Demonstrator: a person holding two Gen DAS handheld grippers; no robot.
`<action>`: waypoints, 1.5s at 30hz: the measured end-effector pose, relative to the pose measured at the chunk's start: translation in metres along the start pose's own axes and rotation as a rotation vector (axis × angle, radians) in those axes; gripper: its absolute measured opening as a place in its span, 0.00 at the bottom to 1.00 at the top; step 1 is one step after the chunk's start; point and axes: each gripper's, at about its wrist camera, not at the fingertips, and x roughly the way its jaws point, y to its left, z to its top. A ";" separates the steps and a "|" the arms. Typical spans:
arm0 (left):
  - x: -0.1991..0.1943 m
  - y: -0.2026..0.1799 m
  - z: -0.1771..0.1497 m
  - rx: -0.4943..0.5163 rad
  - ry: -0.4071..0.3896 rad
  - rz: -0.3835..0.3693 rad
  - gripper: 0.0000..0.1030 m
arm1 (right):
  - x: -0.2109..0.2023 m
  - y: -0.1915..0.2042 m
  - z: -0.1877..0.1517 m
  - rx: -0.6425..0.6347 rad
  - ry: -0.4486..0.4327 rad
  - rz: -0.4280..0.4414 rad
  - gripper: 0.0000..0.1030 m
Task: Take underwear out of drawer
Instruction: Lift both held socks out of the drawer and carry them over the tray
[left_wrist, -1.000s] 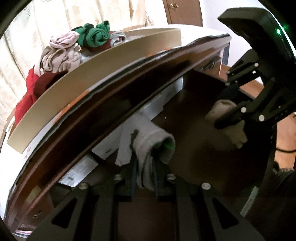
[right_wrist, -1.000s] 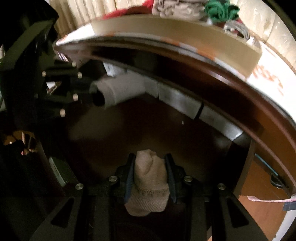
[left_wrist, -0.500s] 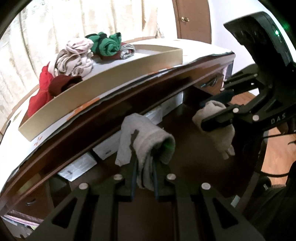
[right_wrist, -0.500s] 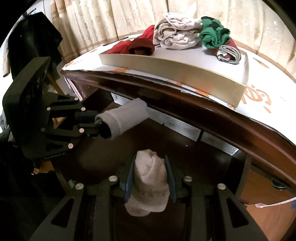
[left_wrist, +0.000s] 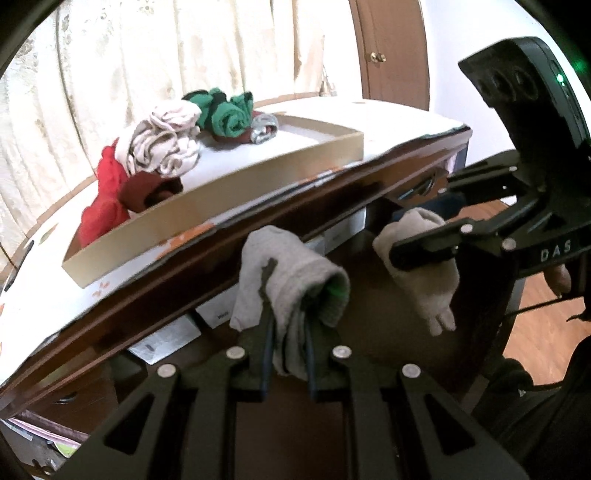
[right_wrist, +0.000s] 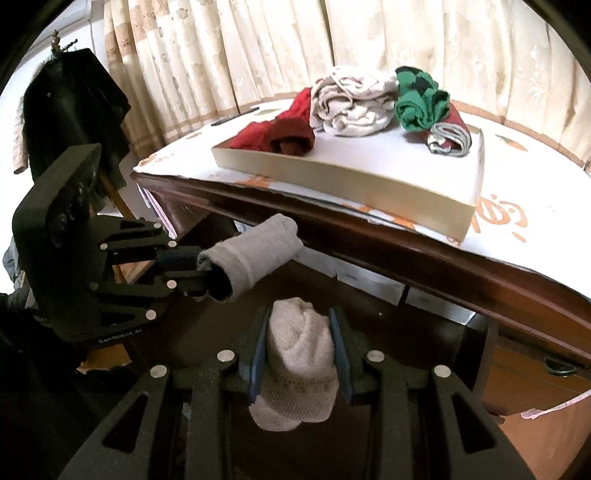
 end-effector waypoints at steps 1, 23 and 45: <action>-0.003 0.000 0.001 -0.003 -0.007 0.002 0.12 | -0.002 0.002 0.001 -0.001 -0.008 0.001 0.33; -0.038 0.006 0.009 -0.064 -0.106 0.048 0.12 | -0.030 0.020 0.011 -0.014 -0.124 -0.003 0.33; -0.071 0.015 0.035 -0.095 -0.246 0.098 0.12 | -0.061 0.032 0.031 -0.045 -0.251 -0.016 0.33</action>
